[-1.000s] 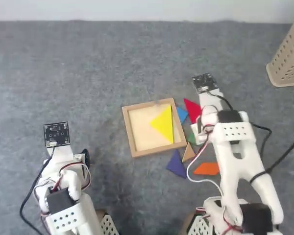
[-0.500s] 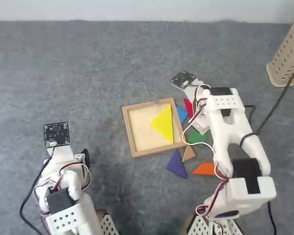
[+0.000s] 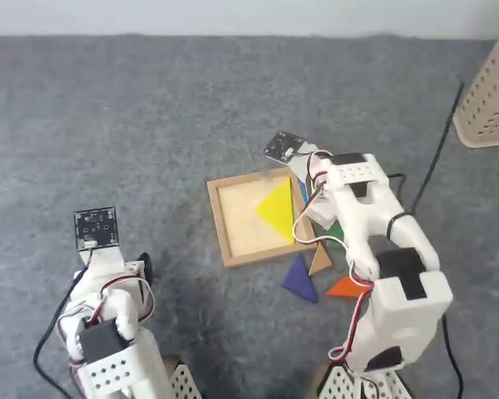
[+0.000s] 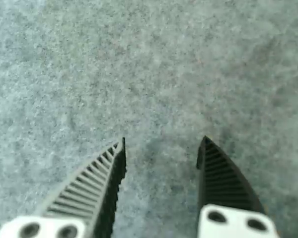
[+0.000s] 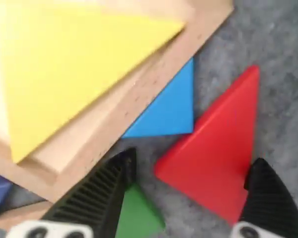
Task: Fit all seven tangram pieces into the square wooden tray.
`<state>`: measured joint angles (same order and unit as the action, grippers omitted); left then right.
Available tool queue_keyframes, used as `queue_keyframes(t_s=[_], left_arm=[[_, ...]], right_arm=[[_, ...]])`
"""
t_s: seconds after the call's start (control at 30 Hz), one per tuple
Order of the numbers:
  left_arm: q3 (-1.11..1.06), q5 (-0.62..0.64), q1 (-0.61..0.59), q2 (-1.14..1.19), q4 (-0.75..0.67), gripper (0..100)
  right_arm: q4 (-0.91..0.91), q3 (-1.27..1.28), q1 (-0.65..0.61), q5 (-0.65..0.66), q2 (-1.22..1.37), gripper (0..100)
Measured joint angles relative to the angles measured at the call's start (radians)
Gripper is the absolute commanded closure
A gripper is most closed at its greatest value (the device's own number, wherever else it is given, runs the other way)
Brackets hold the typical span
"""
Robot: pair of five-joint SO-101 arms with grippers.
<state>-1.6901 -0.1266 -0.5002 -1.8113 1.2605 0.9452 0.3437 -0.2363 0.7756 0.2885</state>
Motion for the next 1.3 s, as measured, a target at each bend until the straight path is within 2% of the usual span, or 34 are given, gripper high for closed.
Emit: queue_keyframes(t_s=[0.07, 0.2, 0.27, 0.67, 0.87, 1.17, 1.3], left_arm=[[0.0, 0.0, 0.0, 0.0, 0.0, 77], [0.0, 0.0, 0.0, 0.0, 0.0, 77], [0.0, 0.0, 0.0, 0.0, 0.0, 77], [0.0, 0.0, 0.0, 0.0, 0.0, 77], [0.0, 0.0, 0.0, 0.0, 0.0, 77], [0.0, 0.0, 0.0, 0.0, 0.0, 77], [0.0, 0.0, 0.0, 0.0, 0.0, 77]], right_arm=[[0.0, -0.015, 0.008, 0.0, 0.012, 67.9], [0.0, -0.02, 0.015, 0.0, 0.018, 79.7], [0.0, -0.026, 0.017, 0.0, 0.018, 82.5], [0.0, -0.035, 0.028, 0.0, 0.011, 83.2], [0.106, -0.034, 0.025, -0.031, -0.163, 83.2], [0.218, -0.034, -0.118, -0.032, -0.364, 82.8], [0.221, -0.034, -0.103, -0.043, -0.356, 80.4]])
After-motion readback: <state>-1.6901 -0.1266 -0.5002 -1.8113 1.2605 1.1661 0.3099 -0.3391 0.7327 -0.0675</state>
